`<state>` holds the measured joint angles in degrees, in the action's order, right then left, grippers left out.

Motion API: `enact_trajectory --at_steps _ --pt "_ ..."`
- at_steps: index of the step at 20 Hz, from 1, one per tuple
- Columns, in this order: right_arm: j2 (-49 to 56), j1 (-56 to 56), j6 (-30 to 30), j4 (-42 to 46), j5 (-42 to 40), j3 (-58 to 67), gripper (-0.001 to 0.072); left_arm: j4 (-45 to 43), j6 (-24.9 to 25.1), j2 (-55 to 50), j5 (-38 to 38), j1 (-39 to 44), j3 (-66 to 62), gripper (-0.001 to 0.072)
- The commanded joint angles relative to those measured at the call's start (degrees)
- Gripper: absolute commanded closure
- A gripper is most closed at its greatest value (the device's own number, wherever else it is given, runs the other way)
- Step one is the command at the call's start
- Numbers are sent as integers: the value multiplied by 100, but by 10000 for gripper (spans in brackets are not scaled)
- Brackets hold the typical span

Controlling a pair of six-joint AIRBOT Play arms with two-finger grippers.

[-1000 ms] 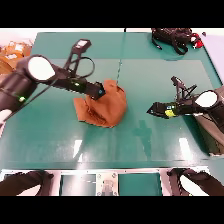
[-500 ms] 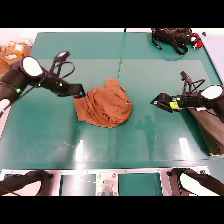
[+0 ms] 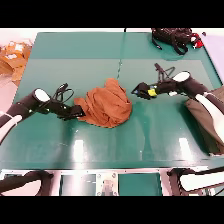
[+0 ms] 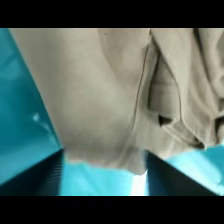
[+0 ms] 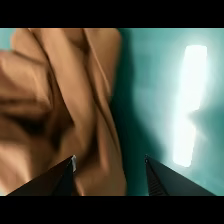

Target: Fold the shirts.

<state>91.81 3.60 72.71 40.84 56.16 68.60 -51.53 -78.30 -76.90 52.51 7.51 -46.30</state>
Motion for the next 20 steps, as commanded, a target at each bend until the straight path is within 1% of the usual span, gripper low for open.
enact_trajectory --at_steps 1,3,4,5,6,7,9,10,12,14,17,20 --pt "916 435 -74 -140 144 1029 204 920 396 -20 -739 -11 476 236" --pt "1152 636 -74 -140 146 1303 204 951 485 -140 -680 -11 566 238" --pt "1222 697 -74 -140 146 1355 204 949 645 -221 -564 -11 564 418" --pt "1257 728 -74 -138 151 1355 204 789 802 -247 -525 -11 560 682" --pt "1276 737 -76 -125 199 1353 205 483 769 -247 -527 -35 498 685" --pt "1281 728 -76 -103 249 1355 205 90 636 -245 -479 -127 396 685" --pt "1257 636 -79 -101 468 1355 207 -876 293 -247 -116 -570 66 686" --pt "1235 588 -79 -103 634 1360 206 -1147 273 -247 146 -890 -122 686" --pt "1204 553 -120 -98 752 1386 204 -1174 407 -264 476 -1456 -413 685" --pt "1237 566 -114 -79 627 1388 202 -1141 702 -275 546 -1733 -525 685" --pt "1449 758 33 -103 492 1386 202 -1082 946 -278 472 -1757 -522 685" --pt "1628 1143 33 -310 66 1399 202 -1010 970 -278 404 -1755 -522 685"
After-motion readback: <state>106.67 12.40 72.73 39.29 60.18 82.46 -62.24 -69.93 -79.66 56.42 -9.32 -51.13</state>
